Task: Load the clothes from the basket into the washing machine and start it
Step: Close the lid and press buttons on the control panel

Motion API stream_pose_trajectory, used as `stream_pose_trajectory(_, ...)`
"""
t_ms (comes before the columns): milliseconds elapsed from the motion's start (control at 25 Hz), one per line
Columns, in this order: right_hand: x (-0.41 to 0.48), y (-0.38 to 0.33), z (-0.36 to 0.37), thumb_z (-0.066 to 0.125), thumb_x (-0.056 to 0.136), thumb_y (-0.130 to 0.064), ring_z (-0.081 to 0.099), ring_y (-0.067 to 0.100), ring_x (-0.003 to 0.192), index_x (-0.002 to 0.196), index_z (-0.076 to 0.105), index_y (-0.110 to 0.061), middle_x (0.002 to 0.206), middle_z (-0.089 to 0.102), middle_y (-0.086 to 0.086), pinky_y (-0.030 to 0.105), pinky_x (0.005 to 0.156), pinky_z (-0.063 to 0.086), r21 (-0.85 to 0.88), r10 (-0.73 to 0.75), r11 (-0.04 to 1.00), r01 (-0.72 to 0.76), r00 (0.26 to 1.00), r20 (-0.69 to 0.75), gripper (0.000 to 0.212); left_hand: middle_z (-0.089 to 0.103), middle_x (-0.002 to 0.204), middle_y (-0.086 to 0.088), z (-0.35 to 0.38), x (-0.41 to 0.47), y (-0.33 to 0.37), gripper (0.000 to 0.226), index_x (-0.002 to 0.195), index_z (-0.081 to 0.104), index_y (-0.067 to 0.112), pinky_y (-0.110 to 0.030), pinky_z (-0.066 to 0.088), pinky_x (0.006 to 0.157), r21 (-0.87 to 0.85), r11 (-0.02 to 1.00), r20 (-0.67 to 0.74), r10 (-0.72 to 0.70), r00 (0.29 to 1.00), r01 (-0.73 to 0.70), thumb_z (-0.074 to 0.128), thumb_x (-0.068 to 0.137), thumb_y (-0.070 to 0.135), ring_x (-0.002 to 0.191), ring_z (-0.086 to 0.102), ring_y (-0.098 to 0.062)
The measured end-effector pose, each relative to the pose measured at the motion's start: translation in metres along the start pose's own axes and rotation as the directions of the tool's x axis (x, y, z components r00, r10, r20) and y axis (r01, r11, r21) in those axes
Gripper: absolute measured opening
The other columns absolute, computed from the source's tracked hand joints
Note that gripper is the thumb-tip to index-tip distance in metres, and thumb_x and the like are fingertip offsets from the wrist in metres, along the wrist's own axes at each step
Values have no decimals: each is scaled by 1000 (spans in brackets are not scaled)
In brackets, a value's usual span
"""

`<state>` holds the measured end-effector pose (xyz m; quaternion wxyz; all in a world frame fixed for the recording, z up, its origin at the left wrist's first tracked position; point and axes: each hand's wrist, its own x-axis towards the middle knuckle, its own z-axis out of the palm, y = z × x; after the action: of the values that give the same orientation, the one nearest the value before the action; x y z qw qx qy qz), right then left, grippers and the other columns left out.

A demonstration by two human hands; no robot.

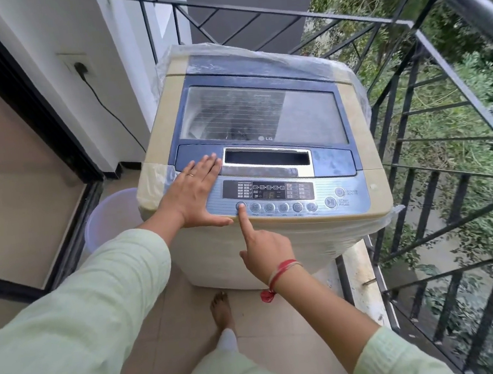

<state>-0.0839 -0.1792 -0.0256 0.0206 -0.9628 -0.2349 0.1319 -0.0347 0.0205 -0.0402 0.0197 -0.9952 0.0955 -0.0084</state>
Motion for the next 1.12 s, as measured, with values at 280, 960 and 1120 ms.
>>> stream_pose_trajectory(280, 2, -3, 3, 51, 90, -14, 35, 14, 43, 148, -16, -20, 67, 53, -1, 23, 42, 24, -72, 46, 996, -47, 999, -15, 89, -2, 159, -7, 1, 1, 0, 126, 150, -3, 11, -38, 0, 120, 2, 1000, 9, 0, 1000, 0, 28, 59, 93, 146, -1, -19)
stream_pose_trajectory(960, -27, 44, -8, 54, 89, -49, 55, 22, 67, 148, -15, -28, 87, 63, 5, 26, 50, 38, 139, 198, 969, -202, 979, 46, 93, -3, 159, -6, 3, -2, 1, 128, 150, -5, 12, -37, -2, 119, -11, 1000, 2, 13, 1000, -13, 18, 56, 96, 146, -3, -19)
stream_pose_trajectory(1120, -15, 51, -18, 54, 87, -53, 60, 25, 107, 150, 5, -29, 123, 60, 6, 34, 73, 49, 269, 183, 943, -196, 980, 73, 83, -1, 159, -7, 3, -2, 0, 129, 150, -2, 11, -37, 0, 119, -16, 1000, -3, 11, 1000, -11, 16, 55, 97, 146, 0, -20)
